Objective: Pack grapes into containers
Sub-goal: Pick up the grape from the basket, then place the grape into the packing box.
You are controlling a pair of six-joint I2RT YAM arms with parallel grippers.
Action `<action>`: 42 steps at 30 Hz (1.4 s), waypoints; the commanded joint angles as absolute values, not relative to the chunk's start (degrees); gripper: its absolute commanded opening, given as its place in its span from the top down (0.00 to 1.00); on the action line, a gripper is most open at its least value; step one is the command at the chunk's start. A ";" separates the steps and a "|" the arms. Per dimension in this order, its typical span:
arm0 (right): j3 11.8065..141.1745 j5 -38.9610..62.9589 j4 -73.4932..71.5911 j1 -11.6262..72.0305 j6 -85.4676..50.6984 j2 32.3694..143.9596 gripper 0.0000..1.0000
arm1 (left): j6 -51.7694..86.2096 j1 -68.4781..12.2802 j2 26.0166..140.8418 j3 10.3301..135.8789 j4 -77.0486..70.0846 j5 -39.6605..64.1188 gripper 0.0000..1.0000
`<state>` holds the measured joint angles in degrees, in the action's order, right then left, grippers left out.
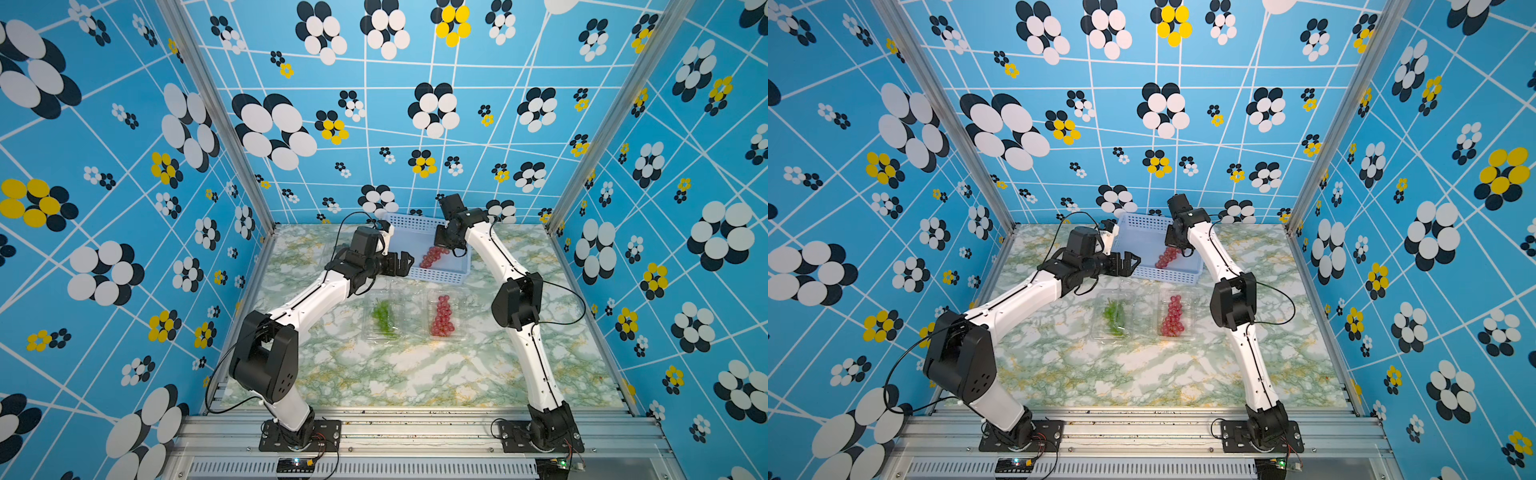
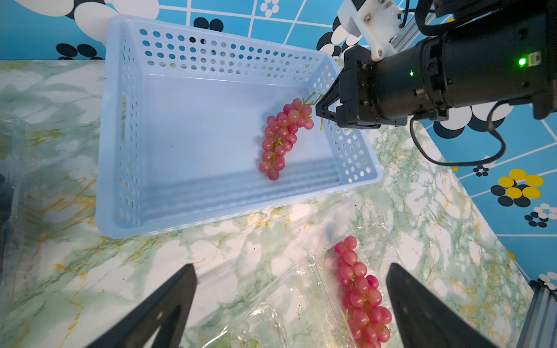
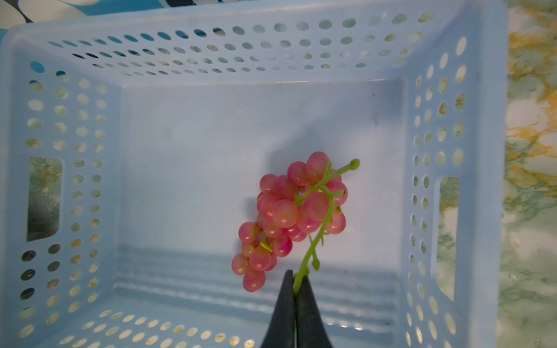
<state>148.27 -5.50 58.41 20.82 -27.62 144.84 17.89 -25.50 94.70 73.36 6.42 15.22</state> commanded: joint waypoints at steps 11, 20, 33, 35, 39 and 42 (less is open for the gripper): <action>149.00 -8.49 64.10 22.68 -24.27 132.90 1.00 | 20.82 -26.15 86.16 69.86 7.79 13.80 0.00; 142.83 -11.60 65.26 26.04 -23.03 121.77 1.00 | 21.75 -27.55 79.39 65.27 9.78 12.23 0.01; 106.09 -13.22 54.36 30.56 -26.03 96.07 1.00 | 22.56 -32.17 70.48 57.76 11.85 9.01 0.00; 100.03 -12.83 52.69 31.25 -26.74 92.65 1.00 | 22.57 -32.92 69.61 57.11 12.08 8.39 0.00; 88.30 -13.24 50.79 32.53 -28.33 86.85 1.00 | 22.62 -34.63 68.07 55.58 12.11 6.83 0.00; 81.85 -12.78 49.28 32.62 -29.11 82.81 1.00 | 22.63 -36.04 67.21 54.69 12.22 5.73 0.01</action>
